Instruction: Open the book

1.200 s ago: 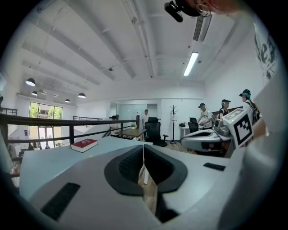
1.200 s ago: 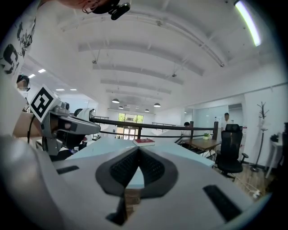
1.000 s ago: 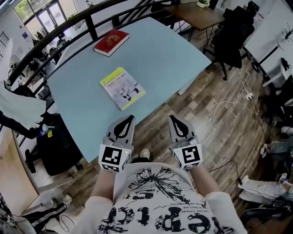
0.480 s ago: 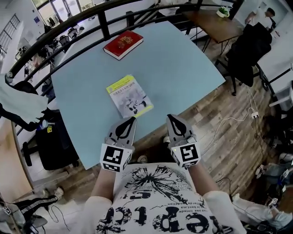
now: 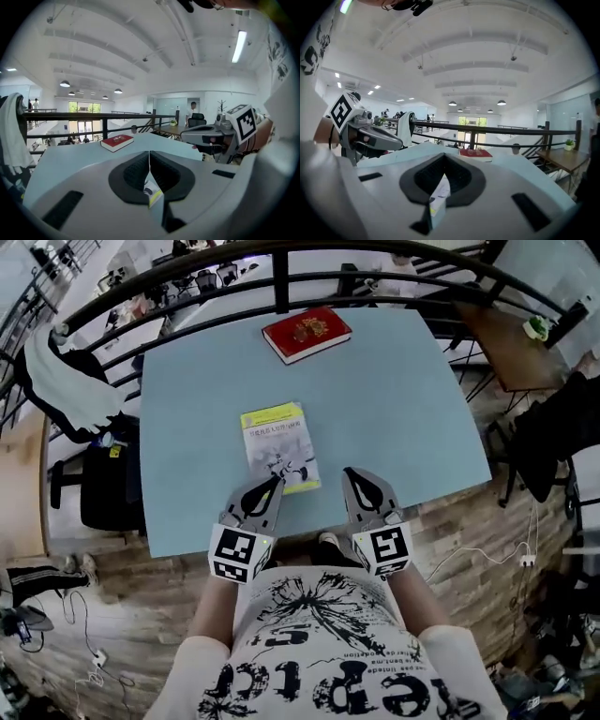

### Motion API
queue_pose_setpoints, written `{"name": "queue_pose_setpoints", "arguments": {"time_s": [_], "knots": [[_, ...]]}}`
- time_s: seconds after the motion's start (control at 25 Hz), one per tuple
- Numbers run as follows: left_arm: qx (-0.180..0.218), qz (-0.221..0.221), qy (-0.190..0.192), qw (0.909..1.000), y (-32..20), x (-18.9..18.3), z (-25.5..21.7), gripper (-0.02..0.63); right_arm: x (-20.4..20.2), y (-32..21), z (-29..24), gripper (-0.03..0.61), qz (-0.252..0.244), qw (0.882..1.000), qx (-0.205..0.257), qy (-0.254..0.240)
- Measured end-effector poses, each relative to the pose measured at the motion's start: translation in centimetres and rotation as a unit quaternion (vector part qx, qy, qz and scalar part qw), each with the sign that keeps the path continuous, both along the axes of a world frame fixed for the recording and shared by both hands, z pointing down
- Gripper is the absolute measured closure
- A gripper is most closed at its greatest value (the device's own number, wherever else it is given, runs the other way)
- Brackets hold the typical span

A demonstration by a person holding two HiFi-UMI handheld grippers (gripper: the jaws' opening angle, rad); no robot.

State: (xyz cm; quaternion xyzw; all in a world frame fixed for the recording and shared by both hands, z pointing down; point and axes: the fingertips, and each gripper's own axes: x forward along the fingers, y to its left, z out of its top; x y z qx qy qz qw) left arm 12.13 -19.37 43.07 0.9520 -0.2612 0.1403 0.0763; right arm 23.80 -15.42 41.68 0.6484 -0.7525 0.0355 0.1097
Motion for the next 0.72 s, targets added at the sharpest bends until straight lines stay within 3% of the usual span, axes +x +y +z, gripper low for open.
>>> {"name": "queue_pose_setpoints", "arguments": {"time_s": [0.24,0.36,0.52,0.6,0.72], "knots": [[-0.052,-0.066,-0.055,0.9950,0.2,2.6,5.8,0.594,2.7,-2.3,1.6,0.567,-0.087,0.996,-0.020,-0.006],[-0.080,-0.069,-0.094,0.9899,0.7,4.1,9.0,0.594,3.6,-2.8,2.7,0.566,-0.117,0.992,-0.033,-0.009],[-0.131,-0.068,-0.111,0.9827,1.1,6.0,12.3,0.586,4.5,-3.4,4.6,0.566,-0.145,0.988,-0.055,-0.015],[-0.143,-0.068,-0.129,0.9789,1.0,6.6,14.1,0.526,4.8,-3.6,5.6,0.566,-0.153,0.986,-0.065,-0.020],[-0.158,-0.062,-0.175,0.9699,0.9,6.8,17.0,0.495,5.2,-3.8,6.8,0.566,-0.162,0.984,-0.074,-0.027]]}}
